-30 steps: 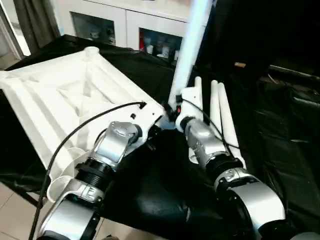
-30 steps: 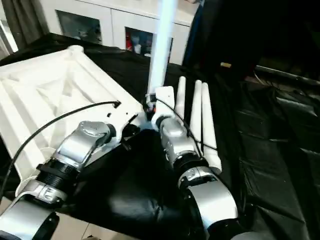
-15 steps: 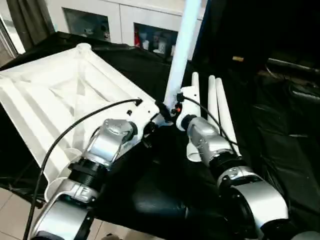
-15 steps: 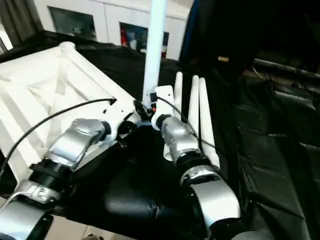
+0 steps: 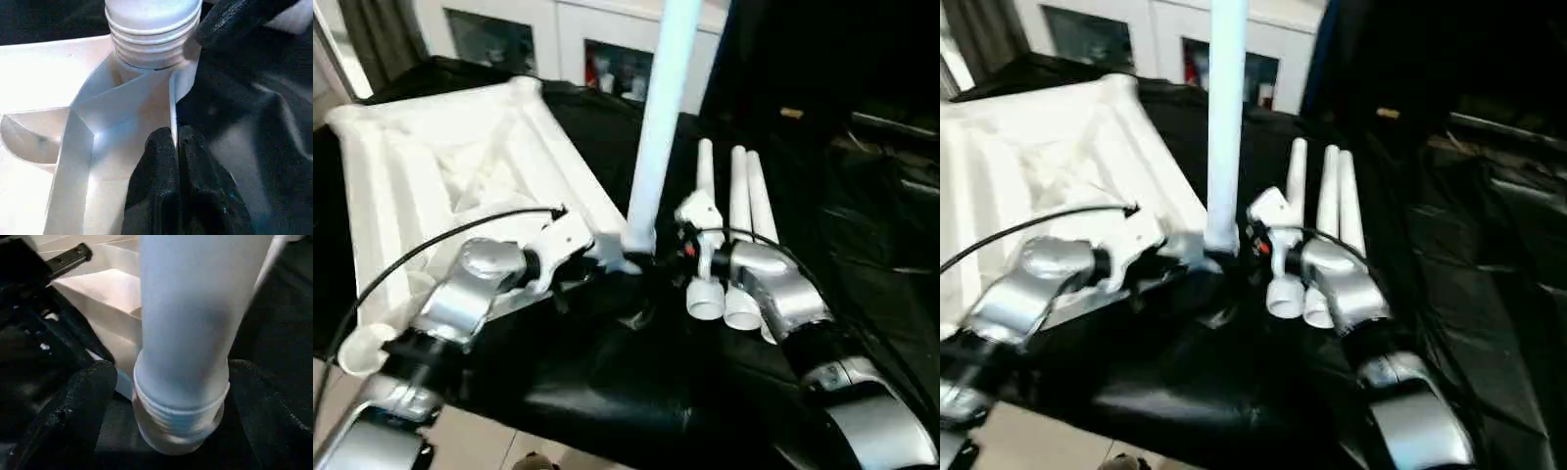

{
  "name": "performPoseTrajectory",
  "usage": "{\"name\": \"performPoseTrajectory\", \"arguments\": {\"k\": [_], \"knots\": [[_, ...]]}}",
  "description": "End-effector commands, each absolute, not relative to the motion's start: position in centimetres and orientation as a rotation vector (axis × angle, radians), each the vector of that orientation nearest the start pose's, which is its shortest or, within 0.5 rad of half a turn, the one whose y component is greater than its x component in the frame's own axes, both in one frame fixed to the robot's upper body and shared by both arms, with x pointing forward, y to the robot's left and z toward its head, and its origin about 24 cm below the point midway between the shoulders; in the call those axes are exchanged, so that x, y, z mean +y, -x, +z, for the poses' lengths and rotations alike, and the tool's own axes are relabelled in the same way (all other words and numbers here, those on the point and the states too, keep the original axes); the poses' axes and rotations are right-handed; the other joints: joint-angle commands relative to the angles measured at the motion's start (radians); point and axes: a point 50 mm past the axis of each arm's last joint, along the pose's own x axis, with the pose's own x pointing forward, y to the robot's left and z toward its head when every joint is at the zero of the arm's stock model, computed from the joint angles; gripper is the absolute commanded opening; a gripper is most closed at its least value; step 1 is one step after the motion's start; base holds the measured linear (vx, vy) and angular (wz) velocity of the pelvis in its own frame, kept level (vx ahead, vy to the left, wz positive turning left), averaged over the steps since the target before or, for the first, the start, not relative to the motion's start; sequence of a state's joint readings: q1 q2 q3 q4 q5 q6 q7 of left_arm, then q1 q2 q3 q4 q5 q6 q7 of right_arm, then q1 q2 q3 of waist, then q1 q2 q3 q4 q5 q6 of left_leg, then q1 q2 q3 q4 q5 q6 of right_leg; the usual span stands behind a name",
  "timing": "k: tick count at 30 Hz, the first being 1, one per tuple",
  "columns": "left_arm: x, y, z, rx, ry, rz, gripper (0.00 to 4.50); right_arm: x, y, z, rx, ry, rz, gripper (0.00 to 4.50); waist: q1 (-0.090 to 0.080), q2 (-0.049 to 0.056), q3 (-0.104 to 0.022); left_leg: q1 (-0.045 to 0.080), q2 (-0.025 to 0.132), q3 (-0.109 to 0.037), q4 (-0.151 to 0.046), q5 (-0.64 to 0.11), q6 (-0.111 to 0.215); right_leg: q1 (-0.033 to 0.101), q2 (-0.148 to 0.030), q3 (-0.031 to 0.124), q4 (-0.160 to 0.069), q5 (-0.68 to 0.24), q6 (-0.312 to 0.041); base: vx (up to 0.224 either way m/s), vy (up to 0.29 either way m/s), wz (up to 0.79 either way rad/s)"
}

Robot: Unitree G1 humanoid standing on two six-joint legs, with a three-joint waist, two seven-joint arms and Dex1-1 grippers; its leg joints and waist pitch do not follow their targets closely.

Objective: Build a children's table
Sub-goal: Insert table leg to table base, then rotate leg to tighten

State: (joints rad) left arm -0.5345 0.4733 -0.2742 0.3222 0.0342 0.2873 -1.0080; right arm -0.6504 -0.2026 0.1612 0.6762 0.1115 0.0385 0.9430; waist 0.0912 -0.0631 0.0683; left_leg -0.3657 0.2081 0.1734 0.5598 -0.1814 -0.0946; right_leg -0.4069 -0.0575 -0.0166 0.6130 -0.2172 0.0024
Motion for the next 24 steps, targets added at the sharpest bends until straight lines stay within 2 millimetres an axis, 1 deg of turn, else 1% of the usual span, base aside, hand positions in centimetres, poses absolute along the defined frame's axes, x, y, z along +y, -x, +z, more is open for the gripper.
{"name": "performPoseTrajectory", "arguments": {"k": [1, 2, 3, 4, 5, 7, 9, 10, 13, 16, 17, 18, 21, 24], "knots": [[14.5, -30.5, 7.6, 0.42, -0.516, -1.242, 0.0, -10.0, -32.9, 7.0, 0.191, 0.171, 1.206, 3.94, 0.003, 0.013, -0.063, 0.016, 0.019, 0.007, -0.049, -0.042, 0.074, 0.059, -0.056, 0.028, -0.039, 0.201, -0.27, 0.0, 0.0, 0.0], [15.0, -30.1, 7.7, 0.427, -0.513, -1.275, 0.0, -10.2, -32.5, 7.1, 0.196, 0.179, 1.239, 3.94, 0.004, 0.013, -0.064, 0.015, 0.019, 0.006, -0.047, -0.035, 0.074, 0.06, -0.057, 0.029, -0.036, 0.211, -0.268, 0.0, 0.0, 0.0], [15.3, -30.0, 7.7, 0.431, -0.514, -1.292, 0.0, -10.3, -32.3, 7.2, 0.201, 0.189, 1.258, 3.94, 0.006, 0.015, -0.066, 0.018, 0.018, 0.007, -0.046, -0.019, 0.078, 0.058, -0.054, 0.028, -0.033, 0.236, -0.27, 0.0, 0.0, 0.0], [15.3, -30.0, 7.7, 0.431, -0.514, -1.292, 0.0, -10.3, -32.3, 7.2, 0.201, 0.189, 1.258, 3.94, 0.007, 0.016, -0.064, 0.018, 0.017, 0.008, -0.046, -0.015, 0.079, 0.056, -0.051, 0.027, -0.033, 0.241, -0.271, 0.0, 0.0, 0.0], [15.6, -29.9, 7.8, 0.434, -0.513, -1.302, 0.0, -10.4, -32.1, 7.1, 0.207, 0.192, 1.268, 3.94, 0.007, 0.015, -0.064, 0.018, 0.017, 0.009, -0.045, -0.02, 0.075, 0.055, -0.052, 0.027, -0.032, 0.235, -0.274, 0.0, 0.0, 0.0], [15.7, -29.8, 7.8, 0.433, -0.516, -1.304, 0.0, -10.4, -32.0, 7.0, 0.214, 0.199, 1.28, 3.94, 0.01, 0.015, -0.063, 0.018, 0.02, 0.008, -0.048, -0.059, 0.059, 0.055, -0.058, 0.027, -0.036, 0.173, -0.273, 0.0, 0.0, 0.0], [15.9, -29.8, 7.8, 0.433, -0.516, -1.311, 0.0, -10.4, -31.7, 6.9, 0.228, 0.205, 1.296, 3.94, 0.01, 0.013, -0.062, 0.017, 0.02, 0.007, -0.049, -0.074, 0.049, 0.056, -0.059, 0.028, -0.038, 0.142, -0.266, 0.0, 0.0, 0.0], [16.0, -29.8, 7.8, 0.432, -0.517, -1.314, 0.0, -10.4, -31.6, 6.8, 0.233, 0.206, 1.302, 3.68, 0.01, 0.013, -0.063, 0.018, 0.019, 0.007, -0.048, -0.074, 0.048, 0.056, -0.059, 0.028, -0.037, 0.141, -0.265, 0.0, 0.0, 0.0], [16.0, -29.7, 7.9, 0.43, -0.516, -1.323, 0.0, -10.2, -31.3, 6.9, 0.238, 0.198, 1.313, 3.55, 0.011, 0.011, -0.065, 0.016, 0.017, 0.006, -0.046, -0.059, 0.048, 0.057, -0.059, 0.029, -0.035, 0.146, -0.259, 0.0, 0.0, 0.0], [16.0, -29.6, 7.8, 0.431, -0.516, -1.328, 0.0, -10.2, -31.2, 6.9, 0.244, 0.191, 1.322, 3.25, 0.012, 0.011, -0.068, 0.017, 0.016, 0.006, -0.043, -0.034, 0.053, 0.057, -0.057, 0.028, -0.031, 0.181, -0.262, 0.0, 0.0, 0.0], [16.0, -29.6, 7.7, 0.433, -0.517, -1.33, 0.0, -10.2, -31.0, 6.7, 0.255, 0.19, 1.333, 3.11, 0.012, 0.01, -0.069, 0.016, 0.015, 0.007, -0.042, -0.032, 0.056, 0.058, -0.057, 0.028, -0.03, 0.185, -0.265, 0.0, 0.0, 0.0], [16.0, -29.6, 7.7, 0.434, -0.518, -1.33, 0.0, -10.2, -31.0, 6.6, 0.259, 0.19, 1.337, 3.11, 0.013, 0.01, -0.069, 0.016, 0.015, 0.007, -0.041, -0.034, 0.057, 0.058, -0.058, 0.028, -0.03, 0.183, -0.266, 0.0, 0.0, 0.0], [16.1, -29.6, 7.6, 0.436, -0.521, -1.328, 0.0, -10.1, -30.9, 6.5, 0.266, 0.19, 1.341, 2.81, 0.015, 0.01, -0.07, 0.015, 0.015, 0.006, -0.04, -0.038, 0.056, 0.059, -0.058, 0.028, -0.029, 0.173, -0.267, 0.0, 0.0, 0.0], [16.2, -29.7, 7.5, 0.439, -0.527, -1.316, 0.0, -9.9, -30.8, 6.3, 0.272, 0.183, 1.332, 2.76, 0.017, 0.01, -0.072, 0.016, 0.016, 0.006, -0.039, -0.043, 0.052, 0.058, -0.059, 0.028, -0.028, 0.163, -0.267, 0.0, 0.0, 0.0]]}}
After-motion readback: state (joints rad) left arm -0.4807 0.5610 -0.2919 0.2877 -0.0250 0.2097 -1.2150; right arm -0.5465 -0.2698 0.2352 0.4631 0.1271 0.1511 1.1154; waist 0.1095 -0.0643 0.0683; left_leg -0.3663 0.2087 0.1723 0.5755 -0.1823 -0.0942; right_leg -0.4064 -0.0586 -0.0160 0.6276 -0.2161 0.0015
